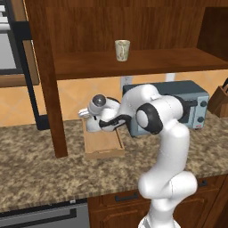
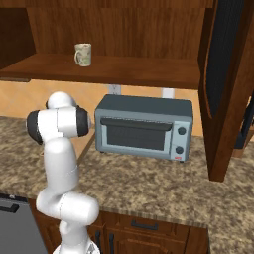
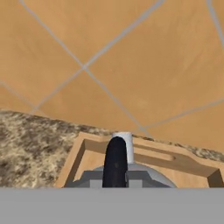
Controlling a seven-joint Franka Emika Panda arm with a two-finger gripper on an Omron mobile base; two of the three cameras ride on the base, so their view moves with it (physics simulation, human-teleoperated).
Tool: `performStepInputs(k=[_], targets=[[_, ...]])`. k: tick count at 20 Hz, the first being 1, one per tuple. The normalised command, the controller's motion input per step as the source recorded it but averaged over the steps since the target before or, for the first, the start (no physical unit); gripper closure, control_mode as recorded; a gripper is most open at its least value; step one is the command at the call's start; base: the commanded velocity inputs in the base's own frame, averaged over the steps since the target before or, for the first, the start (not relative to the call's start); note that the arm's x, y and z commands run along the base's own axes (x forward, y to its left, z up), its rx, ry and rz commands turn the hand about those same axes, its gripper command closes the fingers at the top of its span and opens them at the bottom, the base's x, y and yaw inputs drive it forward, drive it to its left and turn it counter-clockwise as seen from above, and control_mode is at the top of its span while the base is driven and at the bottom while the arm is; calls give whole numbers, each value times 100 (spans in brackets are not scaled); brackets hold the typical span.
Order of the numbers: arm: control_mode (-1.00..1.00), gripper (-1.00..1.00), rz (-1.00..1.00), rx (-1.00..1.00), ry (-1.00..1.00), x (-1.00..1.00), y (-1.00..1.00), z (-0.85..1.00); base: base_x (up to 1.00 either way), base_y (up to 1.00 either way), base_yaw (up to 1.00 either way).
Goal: Pick the kettle from the counter and place it on the tray. Then pick the mug from the cabinet and place it on the tray. Then close the cabinet doors.
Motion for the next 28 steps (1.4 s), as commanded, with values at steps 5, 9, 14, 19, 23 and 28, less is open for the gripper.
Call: performStepInputs(k=[5, 9, 14, 19, 23, 28], targets=[[-100, -100, 0, 0, 11, 2, -16, -41, 0, 0, 0], [-100, -100, 0, 0, 11, 0, -31, -41, 0, 0, 0], [-100, -100, 0, 0, 6, -9, -15, -43, 0, 0, 0], [-100, -100, 0, 0, 0, -15, 0, -34, 0, 0, 0], [-100, -100, 0, 0, 0, -26, 0, -25, 0, 0, 0], [-100, -100, 0, 0, -1, -30, 0, -17, 0, 0, 0]])
